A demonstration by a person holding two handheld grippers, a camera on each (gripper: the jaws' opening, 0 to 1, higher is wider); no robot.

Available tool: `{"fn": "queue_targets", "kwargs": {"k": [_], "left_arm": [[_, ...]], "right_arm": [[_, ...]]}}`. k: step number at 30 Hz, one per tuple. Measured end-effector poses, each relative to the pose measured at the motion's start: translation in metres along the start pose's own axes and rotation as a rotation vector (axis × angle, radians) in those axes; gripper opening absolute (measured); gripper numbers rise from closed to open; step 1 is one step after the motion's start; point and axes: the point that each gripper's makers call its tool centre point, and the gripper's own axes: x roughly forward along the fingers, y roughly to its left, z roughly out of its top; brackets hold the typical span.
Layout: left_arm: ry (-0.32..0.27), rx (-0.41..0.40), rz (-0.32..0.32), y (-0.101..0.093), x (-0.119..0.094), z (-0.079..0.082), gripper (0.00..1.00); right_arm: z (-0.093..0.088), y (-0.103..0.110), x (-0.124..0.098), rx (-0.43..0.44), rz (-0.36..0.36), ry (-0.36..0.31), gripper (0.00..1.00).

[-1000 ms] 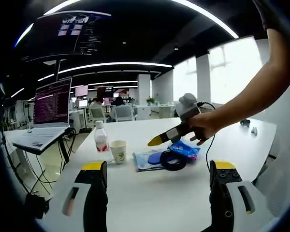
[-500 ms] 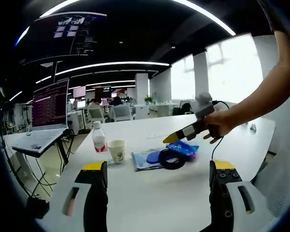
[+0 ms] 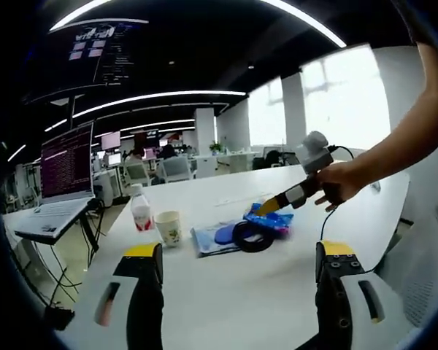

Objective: Arrange the tabletop items into an orderly group along one side of the table until the central work area is clear of visible clutter.

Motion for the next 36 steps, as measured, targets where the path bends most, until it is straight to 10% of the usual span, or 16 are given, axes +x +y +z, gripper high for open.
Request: {"fn": "queue_targets", "kwargs": {"k": [26,36], "left_arm": [[0.080,0.062,-0.086,-0.019,0.006,-0.013,0.83],[0.130,-0.060,-0.091,-0.015,0.017,-0.023,0.87]], "right_arm": [[-0.050,-0.033,-0.052,0.202,-0.124,-0.057,1.00],[-0.075,-0.038,-0.073,0.229,-0.157,-0.052,1.00]]}}
